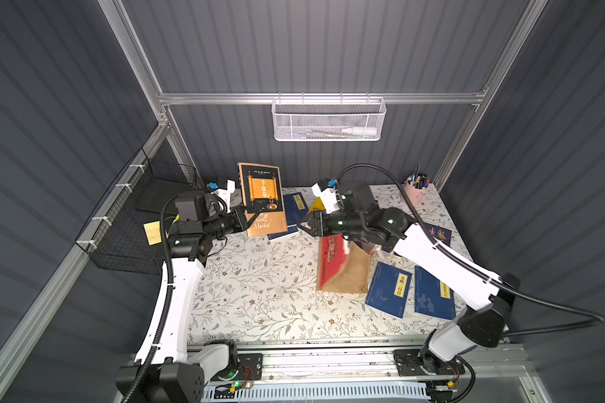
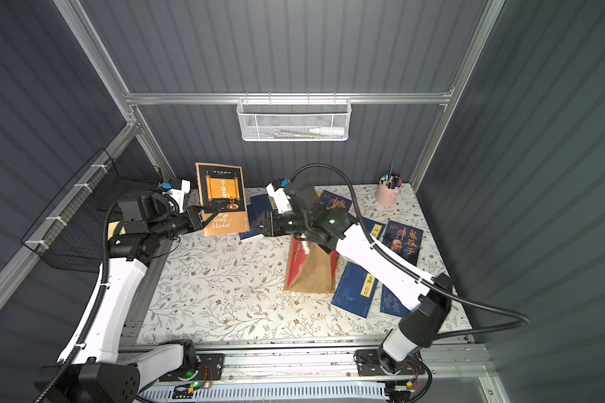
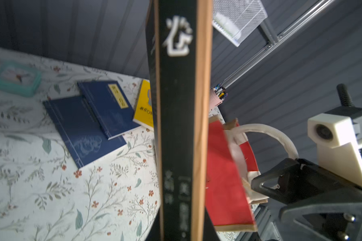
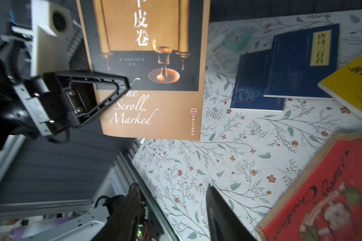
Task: Put the books into the canvas bag
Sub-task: Pick up the book from the center of the board.
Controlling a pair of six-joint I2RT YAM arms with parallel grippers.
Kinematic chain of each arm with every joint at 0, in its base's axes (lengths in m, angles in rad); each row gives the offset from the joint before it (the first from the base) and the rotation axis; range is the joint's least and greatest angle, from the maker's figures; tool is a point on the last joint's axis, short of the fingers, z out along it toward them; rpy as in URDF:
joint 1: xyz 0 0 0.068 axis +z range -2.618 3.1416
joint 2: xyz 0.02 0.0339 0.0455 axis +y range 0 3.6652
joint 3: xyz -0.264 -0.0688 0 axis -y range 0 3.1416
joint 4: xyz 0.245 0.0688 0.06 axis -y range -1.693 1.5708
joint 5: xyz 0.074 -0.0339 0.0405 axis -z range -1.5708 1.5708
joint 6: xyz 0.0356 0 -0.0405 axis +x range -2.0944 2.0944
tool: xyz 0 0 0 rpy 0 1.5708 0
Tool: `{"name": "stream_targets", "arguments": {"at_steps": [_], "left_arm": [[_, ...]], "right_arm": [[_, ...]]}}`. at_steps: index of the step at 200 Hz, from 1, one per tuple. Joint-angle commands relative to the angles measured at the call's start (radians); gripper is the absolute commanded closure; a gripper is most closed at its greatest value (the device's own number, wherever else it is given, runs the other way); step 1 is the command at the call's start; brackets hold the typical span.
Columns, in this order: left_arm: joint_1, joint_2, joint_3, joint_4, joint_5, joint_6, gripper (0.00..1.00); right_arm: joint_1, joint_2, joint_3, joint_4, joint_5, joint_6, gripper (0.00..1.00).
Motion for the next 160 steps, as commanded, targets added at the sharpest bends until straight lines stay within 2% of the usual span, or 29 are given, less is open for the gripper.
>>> {"name": "stream_targets", "arguments": {"at_steps": [1, 35, 62, 91, 125, 136, 160], "left_arm": [[0.0, -0.006, 0.066, 0.058, 0.035, 0.05, 1.0], [0.0, 0.02, 0.114, 0.078, 0.064, 0.03, 1.0], [0.0, 0.025, 0.115, 0.127, 0.103, -0.013, 1.0], [0.0, 0.03, 0.098, 0.329, 0.23, -0.159, 1.0], [-0.004, 0.049, 0.049, 0.671, 0.347, -0.413, 1.0], [-0.017, 0.053, 0.04, 0.729, 0.365, -0.442, 1.0], [-0.055, 0.061, 0.036, 0.739, 0.383, -0.436, 1.0]], "right_arm": [[-0.02, 0.003, -0.052, 0.104, -0.102, -0.004, 0.4], [-0.03, 0.021, -0.017, 0.082, -0.218, 0.008, 0.32], [-0.034, 0.025, 0.016, 0.0, -0.181, 0.006, 0.29], [-0.079, -0.035, -0.03, -0.011, -0.201, 0.026, 0.25], [-0.159, -0.135, -0.122, 0.121, -0.266, 0.054, 0.19], [-0.179, -0.148, -0.131, 0.136, -0.28, 0.058, 0.17], [-0.195, -0.141, -0.102, 0.183, -0.332, 0.085, 0.16]]}}
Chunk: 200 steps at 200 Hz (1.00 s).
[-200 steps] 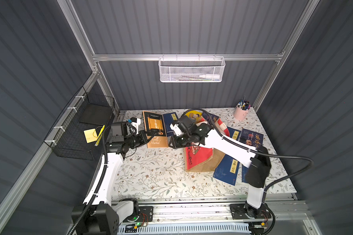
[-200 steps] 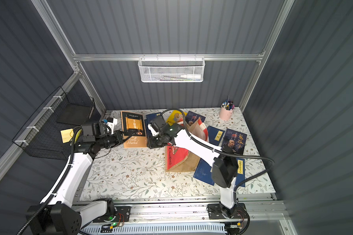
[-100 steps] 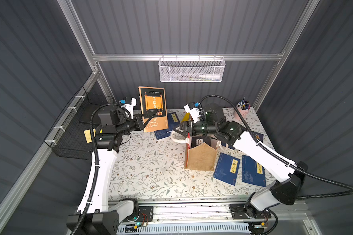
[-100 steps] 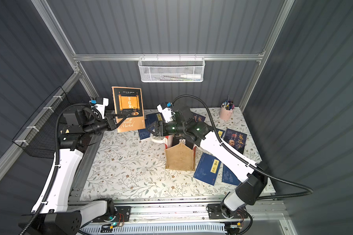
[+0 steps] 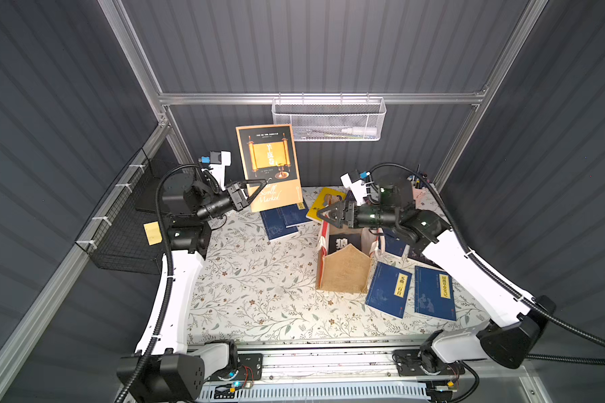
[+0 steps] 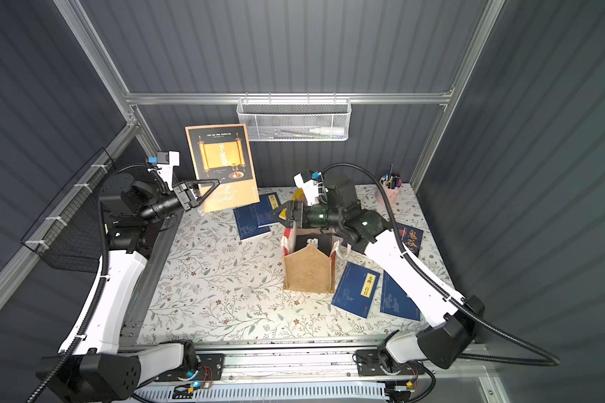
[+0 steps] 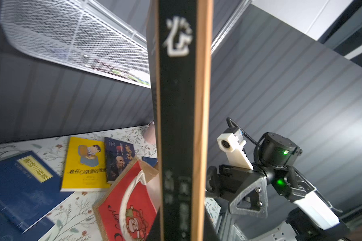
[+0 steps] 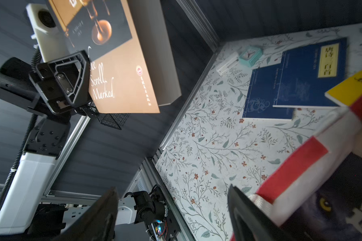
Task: Put the books into the canvas bag
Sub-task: Pick up the book from the center of the board.
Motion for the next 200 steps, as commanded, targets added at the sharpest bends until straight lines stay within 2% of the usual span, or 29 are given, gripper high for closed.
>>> {"name": "stream_targets", "arguments": {"at_steps": [1, 28, 55, 91, 129, 161, 200], "left_arm": [[-0.035, 0.001, -0.003, 0.191, 0.084, -0.079, 1.0], [-0.089, 0.018, -0.012, 0.23, 0.096, -0.106, 1.0], [-0.163, 0.049, -0.003, 0.265, 0.122, -0.143, 1.0], [-0.176, 0.058, -0.044, 0.36, 0.127, -0.229, 1.0], [-0.179, 0.083, -0.08, 0.512, 0.138, -0.362, 1.0], [-0.18, 0.105, -0.089, 0.654, 0.145, -0.481, 1.0], [-0.183, 0.116, -0.088, 0.705, 0.163, -0.53, 1.0]], "right_arm": [[-0.009, 0.004, 0.018, 0.089, -0.086, 0.03, 0.15], [-0.009, 0.038, 0.056, 0.191, -0.141, 0.069, 0.14], [-0.015, 0.095, 0.114, 0.202, -0.178, 0.086, 0.13], [-0.034, 0.106, 0.089, 0.264, -0.195, 0.124, 0.13], [-0.064, 0.101, 0.023, 0.417, -0.259, 0.23, 0.13], [-0.076, 0.107, 0.039, 0.338, -0.237, 0.19, 0.13], [-0.092, 0.115, 0.028, 0.29, -0.238, 0.17, 0.12]]}}
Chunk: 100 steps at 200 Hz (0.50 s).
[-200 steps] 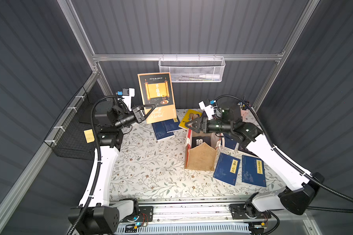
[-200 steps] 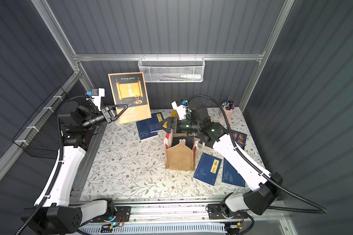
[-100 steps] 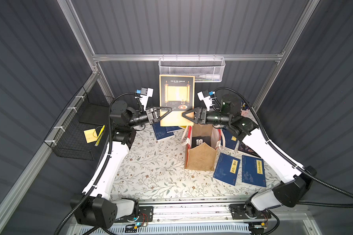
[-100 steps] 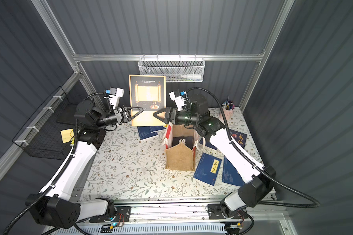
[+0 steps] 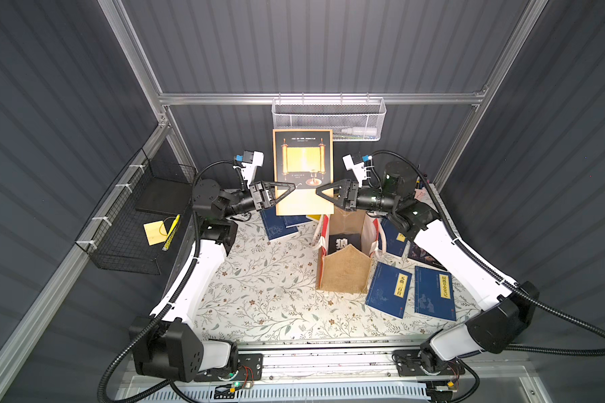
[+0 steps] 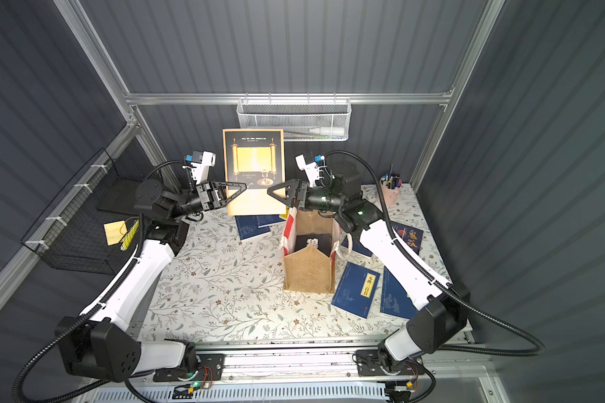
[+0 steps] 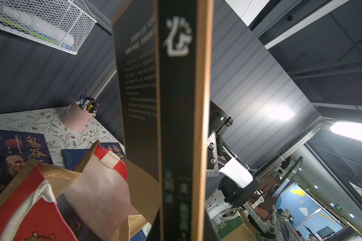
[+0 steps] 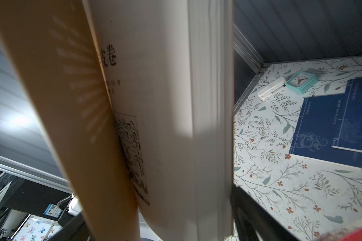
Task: Put the books into the canvas bag
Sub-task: Pick up the book from the center of the board.
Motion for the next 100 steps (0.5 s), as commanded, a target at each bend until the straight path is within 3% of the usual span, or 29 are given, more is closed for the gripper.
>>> {"name": "stream_targets", "arguments": {"at_steps": [1, 37, 100], "left_arm": [[-0.009, -0.008, 0.007, 0.14, 0.028, -0.061, 1.0], [-0.012, -0.007, 0.004, 0.142, 0.029, -0.066, 1.0], [-0.022, 0.011, -0.028, 0.117, 0.016, -0.038, 1.0]], "right_arm": [[-0.014, -0.005, -0.001, -0.016, -0.021, -0.02, 0.12], [-0.036, -0.007, -0.019, -0.006, -0.056, -0.009, 0.11], [-0.036, 0.001, -0.043, 0.194, -0.182, 0.125, 0.12]]}}
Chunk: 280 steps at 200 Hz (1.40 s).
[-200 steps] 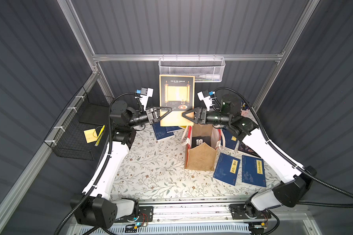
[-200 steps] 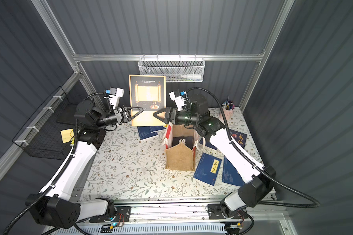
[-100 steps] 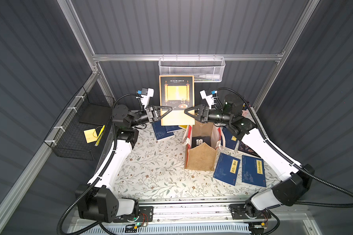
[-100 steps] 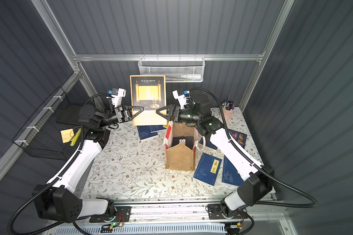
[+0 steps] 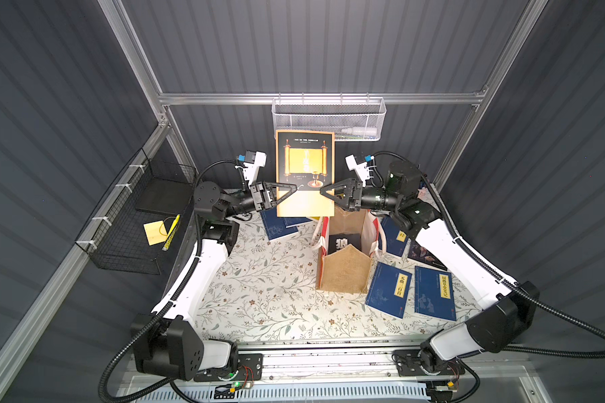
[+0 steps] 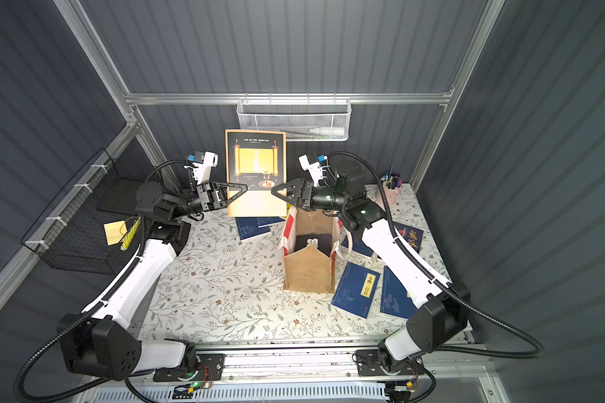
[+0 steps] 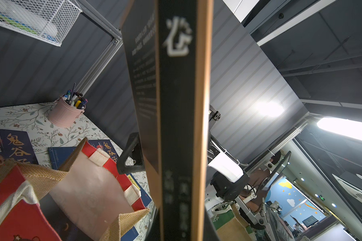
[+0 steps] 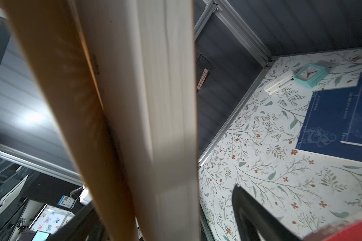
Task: Put the books into the canvas bag
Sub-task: Pick up the book from the center of the board, then adjust the canvas bag at the center of the board, then place the book in the canvas bag.
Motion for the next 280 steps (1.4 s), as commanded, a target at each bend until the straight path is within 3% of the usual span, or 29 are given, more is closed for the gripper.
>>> {"name": "stream_targets", "arguments": {"at_steps": [1, 40, 89, 121, 153, 177, 183, 213, 240, 280], "left_arm": [[-0.009, 0.002, -0.009, 0.052, -0.008, 0.019, 1.0], [-0.011, 0.005, -0.019, -0.076, -0.018, 0.124, 1.0], [-0.023, 0.002, -0.013, -0.34, -0.051, 0.316, 1.0], [-0.075, 0.007, 0.016, -0.493, -0.093, 0.438, 1.0], [-0.115, 0.028, 0.045, -0.552, -0.117, 0.492, 0.86], [-0.124, 0.035, 0.057, -0.589, -0.158, 0.531, 0.53], [-0.124, 0.036, 0.064, -0.623, -0.18, 0.551, 0.49], [-0.125, 0.062, 0.128, -0.846, -0.305, 0.655, 0.4], [-0.149, 0.093, 0.147, -0.945, -0.457, 0.685, 0.39], [-0.276, 0.204, 0.242, -1.08, -0.641, 0.751, 0.39]], "right_arm": [[-0.001, 0.001, -0.019, 0.126, -0.076, 0.071, 0.12], [-0.006, -0.01, -0.02, 0.115, -0.095, 0.074, 0.25], [-0.048, -0.063, -0.058, 0.015, -0.041, 0.049, 0.65], [-0.049, -0.089, -0.035, -0.141, 0.003, -0.05, 0.81], [-0.053, -0.124, -0.025, -0.271, 0.049, -0.11, 1.0], [-0.079, -0.17, 0.01, -0.467, 0.154, -0.186, 1.0], [-0.093, -0.183, 0.025, -0.537, 0.182, -0.205, 1.0], [-0.185, -0.249, 0.122, -0.834, 0.311, -0.31, 1.0], [-0.211, -0.263, 0.219, -1.043, 0.424, -0.403, 1.0], [-0.212, -0.275, 0.191, -1.094, 0.516, -0.421, 1.0]]}}
